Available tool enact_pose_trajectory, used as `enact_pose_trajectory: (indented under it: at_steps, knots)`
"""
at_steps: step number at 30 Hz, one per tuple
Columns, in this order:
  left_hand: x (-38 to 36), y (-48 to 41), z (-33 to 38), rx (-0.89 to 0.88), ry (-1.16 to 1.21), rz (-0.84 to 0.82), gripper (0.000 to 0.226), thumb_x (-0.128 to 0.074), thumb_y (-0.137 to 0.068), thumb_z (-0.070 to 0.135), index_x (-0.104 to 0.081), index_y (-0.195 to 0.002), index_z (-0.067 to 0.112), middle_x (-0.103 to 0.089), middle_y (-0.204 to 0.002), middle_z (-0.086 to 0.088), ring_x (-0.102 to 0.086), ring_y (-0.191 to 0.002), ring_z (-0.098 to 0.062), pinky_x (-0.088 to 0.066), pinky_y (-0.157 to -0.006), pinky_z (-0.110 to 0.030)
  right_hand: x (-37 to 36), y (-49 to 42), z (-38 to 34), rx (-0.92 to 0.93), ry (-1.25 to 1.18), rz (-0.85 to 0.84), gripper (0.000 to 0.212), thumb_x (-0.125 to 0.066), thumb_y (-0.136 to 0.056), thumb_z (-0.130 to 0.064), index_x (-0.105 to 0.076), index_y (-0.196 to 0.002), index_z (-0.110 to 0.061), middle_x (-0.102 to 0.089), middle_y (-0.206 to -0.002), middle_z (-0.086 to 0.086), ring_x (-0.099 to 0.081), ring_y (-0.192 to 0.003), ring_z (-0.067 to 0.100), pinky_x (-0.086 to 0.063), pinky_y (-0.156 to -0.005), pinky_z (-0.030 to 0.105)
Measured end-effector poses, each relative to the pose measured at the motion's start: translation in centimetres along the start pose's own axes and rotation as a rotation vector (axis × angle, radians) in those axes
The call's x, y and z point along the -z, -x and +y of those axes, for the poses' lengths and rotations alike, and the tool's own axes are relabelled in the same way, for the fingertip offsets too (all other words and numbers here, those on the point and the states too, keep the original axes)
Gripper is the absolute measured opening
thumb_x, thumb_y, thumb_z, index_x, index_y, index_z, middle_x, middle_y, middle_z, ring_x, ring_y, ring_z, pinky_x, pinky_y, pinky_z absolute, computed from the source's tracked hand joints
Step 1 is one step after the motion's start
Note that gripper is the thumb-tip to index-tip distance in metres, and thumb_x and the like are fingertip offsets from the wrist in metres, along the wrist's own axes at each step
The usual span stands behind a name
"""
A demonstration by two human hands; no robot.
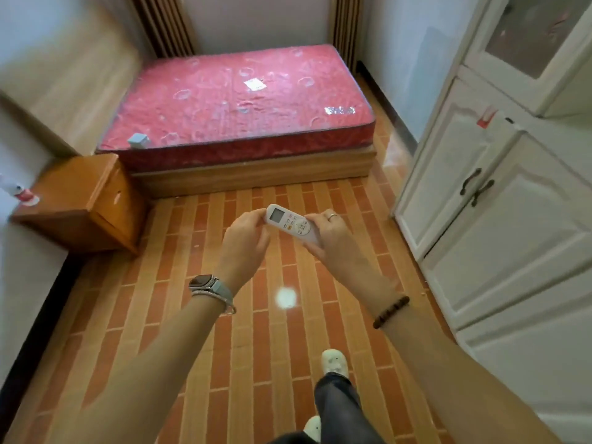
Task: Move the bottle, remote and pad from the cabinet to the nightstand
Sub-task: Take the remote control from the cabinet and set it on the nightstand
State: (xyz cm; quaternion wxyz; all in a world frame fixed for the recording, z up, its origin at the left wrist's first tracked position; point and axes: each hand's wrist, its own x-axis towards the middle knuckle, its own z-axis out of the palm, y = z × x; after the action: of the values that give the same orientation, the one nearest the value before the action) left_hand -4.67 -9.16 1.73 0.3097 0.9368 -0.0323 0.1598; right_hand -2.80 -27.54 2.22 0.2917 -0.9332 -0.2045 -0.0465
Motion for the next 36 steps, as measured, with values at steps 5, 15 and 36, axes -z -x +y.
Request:
enact_pose_trajectory:
  at_steps: [5, 15, 36]
  knots:
    - [1.9, -0.8, -4.0, 0.170, -0.058, 0.110, 0.034, -0.053, -0.090, 0.006, -0.056, -0.123, 0.010, -0.064, -0.114, -0.006, -0.058, -0.103, -0.016, -0.048, -0.092, -0.031, -2.5, -5.6, -1.8, 0.166, -0.024, -0.102, 0.045, -0.069, -0.086, -0.020, -0.054, -0.127, -0.009, -0.054, -0.112, 0.008, -0.052, -0.104, 0.019, -0.049, -0.090, 0.028]
    - [1.8, -4.8, -6.9, 0.337, -0.108, 0.256, 0.033, -0.054, -0.091, 0.006, -0.056, -0.124, 0.011, -0.063, -0.114, -0.004, -0.052, -0.099, -0.004, -0.040, -0.088, -0.016, -4.5, -15.6, -1.3, 0.381, -0.085, -0.263, 0.042, -0.068, -0.086, -0.018, -0.054, -0.126, -0.011, -0.052, -0.113, 0.006, -0.049, -0.107, 0.017, -0.047, -0.092, 0.026]
    - [10.3, -13.2, -26.7, 0.620, -0.136, 0.339, 0.047, -0.052, -0.091, 0.010, -0.043, -0.137, 0.015, -0.053, -0.128, -0.002, -0.045, -0.120, -0.014, -0.043, -0.101, -0.038, -18.3, -36.6, -13.9, 0.620, -0.095, -0.455, 0.044, -0.066, -0.089, -0.019, -0.051, -0.130, -0.013, -0.049, -0.116, 0.003, -0.047, -0.109, 0.016, -0.044, -0.093, 0.025]
